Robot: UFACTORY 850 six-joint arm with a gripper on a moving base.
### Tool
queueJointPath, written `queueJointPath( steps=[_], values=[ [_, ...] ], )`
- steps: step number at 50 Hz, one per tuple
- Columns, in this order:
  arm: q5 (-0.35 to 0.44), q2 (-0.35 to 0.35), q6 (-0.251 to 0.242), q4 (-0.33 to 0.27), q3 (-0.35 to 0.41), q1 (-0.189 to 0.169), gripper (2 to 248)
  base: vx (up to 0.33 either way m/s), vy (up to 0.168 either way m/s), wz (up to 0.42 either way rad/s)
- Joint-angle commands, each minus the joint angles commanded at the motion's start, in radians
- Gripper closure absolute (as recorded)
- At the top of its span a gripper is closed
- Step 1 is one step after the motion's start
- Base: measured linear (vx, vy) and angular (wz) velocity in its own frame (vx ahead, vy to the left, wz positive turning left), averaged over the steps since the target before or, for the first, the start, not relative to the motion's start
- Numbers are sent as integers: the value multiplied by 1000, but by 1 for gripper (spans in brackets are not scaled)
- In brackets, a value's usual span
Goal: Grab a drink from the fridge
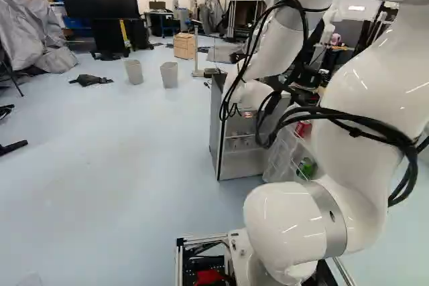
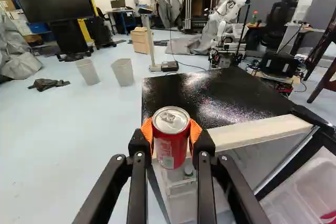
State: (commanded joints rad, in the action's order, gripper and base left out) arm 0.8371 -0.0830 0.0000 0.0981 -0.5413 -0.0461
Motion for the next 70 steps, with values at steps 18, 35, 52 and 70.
queueJointPath(
  steps=[18,35,52,70],
  values=[
    [-6,-47,0,-2,-50,-25,160,0,0,0],
    [-6,-90,0,-2,-98,-47,160,0,0,0],
    [-8,-134,0,-2,-147,-56,160,0,0,0],
    [-21,-170,0,-2,-189,-54,160,0,0,0]
  ],
)
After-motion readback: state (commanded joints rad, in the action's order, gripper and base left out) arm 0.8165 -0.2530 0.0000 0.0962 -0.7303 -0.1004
